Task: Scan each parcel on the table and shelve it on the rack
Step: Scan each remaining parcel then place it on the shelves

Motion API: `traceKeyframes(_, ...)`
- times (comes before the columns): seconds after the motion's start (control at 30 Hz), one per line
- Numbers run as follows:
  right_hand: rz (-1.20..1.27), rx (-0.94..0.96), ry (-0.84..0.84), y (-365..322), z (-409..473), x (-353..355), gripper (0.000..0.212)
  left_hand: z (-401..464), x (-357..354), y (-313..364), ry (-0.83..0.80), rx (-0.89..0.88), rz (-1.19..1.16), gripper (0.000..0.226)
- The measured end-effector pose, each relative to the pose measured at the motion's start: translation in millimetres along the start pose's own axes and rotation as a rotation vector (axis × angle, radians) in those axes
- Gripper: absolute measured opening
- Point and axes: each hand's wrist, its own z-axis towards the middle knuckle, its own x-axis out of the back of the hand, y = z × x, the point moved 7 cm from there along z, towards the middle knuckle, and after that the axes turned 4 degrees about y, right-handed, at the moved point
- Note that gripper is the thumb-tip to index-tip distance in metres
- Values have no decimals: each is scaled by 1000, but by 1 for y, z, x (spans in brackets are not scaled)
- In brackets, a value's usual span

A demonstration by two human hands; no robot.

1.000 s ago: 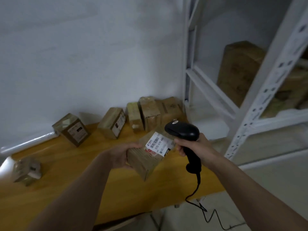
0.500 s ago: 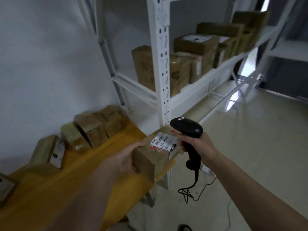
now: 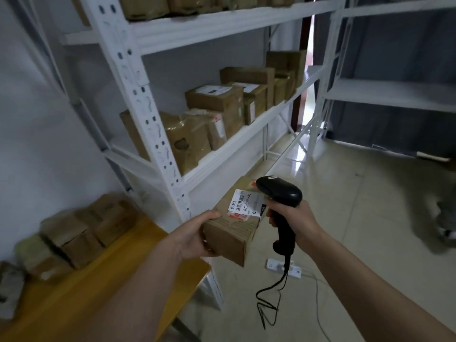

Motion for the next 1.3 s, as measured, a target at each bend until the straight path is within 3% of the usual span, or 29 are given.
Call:
traceKeyframes(0.1, 9, 41, 9, -30, 22, 37, 14, 24, -48, 23, 35, -38, -3, 93)
traceKeyframes(0.23, 32, 99, 49, -70, 54, 89, 12, 58, -108, 54, 112, -108, 4, 70)
traceKeyframes(0.43, 55, 112, 81, -105, 92, 150, 13, 99, -182, 80, 161, -184, -33, 66)
traceKeyframes(0.63, 87, 105, 114, -121, 125, 193, 9, 127, -225, 95, 231, -192, -16, 19)
traceKeyframes(0.87, 133, 100, 155, -132, 164, 228, 9, 170, -274, 125, 232, -228, -30, 33)
traceKeyframes(1.0, 96, 161, 168, -151, 201, 243, 19, 202, -300, 148, 230, -240, -33, 35)
traceKeyframes(1.3, 49, 212, 167, -205, 325, 241, 27, 282, -334, 251, 160, -287, -68, 25)
